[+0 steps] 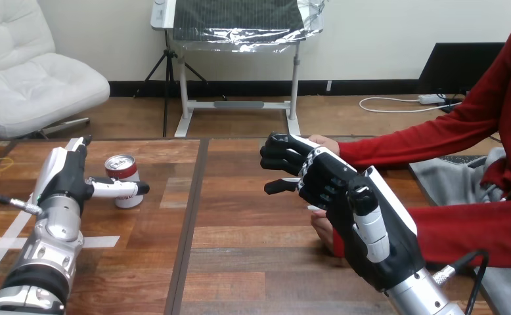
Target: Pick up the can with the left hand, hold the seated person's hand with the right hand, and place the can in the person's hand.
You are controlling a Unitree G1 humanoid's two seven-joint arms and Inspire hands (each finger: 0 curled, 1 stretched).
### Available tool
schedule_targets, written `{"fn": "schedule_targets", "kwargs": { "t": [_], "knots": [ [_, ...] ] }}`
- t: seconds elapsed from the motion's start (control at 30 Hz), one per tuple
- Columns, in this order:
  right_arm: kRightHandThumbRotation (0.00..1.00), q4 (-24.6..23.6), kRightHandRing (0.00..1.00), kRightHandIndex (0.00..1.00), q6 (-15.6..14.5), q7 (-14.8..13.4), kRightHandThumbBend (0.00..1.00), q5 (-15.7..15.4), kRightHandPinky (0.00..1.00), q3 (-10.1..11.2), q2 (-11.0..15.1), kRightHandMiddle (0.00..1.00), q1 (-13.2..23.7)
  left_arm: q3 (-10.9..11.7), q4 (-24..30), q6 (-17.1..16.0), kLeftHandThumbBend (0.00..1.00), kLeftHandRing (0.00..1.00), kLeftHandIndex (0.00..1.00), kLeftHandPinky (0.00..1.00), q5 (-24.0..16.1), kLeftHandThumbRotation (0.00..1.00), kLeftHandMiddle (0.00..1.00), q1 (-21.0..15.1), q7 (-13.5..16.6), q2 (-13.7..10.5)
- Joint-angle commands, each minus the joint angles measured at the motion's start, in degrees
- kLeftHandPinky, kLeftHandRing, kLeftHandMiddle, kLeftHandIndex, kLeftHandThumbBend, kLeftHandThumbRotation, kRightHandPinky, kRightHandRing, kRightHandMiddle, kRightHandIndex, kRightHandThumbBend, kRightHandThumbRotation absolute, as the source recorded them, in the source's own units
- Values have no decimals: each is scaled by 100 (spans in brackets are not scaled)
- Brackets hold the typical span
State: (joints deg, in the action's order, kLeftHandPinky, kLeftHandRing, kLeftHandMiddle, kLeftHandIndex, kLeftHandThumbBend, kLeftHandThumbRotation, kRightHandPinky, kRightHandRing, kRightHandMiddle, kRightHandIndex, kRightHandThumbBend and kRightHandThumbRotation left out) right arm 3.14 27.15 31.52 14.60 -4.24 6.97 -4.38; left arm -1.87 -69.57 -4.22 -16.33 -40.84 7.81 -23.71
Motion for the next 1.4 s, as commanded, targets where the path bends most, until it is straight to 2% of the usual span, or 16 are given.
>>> {"fn": "schedule_targets", "kwargs": {
  "t": [0.0,0.63,1.37],
  "knots": [
    [100,-98,83,84,163,-18,87,59,71,64,-24,84,349,-97,45,27,94,97,95,85,-68,5,97,-563,88,-21],
    [100,-110,82,83,195,-43,87,56,70,78,-39,83,334,-106,57,233,89,95,94,82,-17,5,95,-619,-69,-2],
    [100,-116,82,83,290,-71,87,30,69,62,-58,83,312,-238,85,353,83,90,88,78,-93,16,90,-671,-212,-40]
  ]
}}
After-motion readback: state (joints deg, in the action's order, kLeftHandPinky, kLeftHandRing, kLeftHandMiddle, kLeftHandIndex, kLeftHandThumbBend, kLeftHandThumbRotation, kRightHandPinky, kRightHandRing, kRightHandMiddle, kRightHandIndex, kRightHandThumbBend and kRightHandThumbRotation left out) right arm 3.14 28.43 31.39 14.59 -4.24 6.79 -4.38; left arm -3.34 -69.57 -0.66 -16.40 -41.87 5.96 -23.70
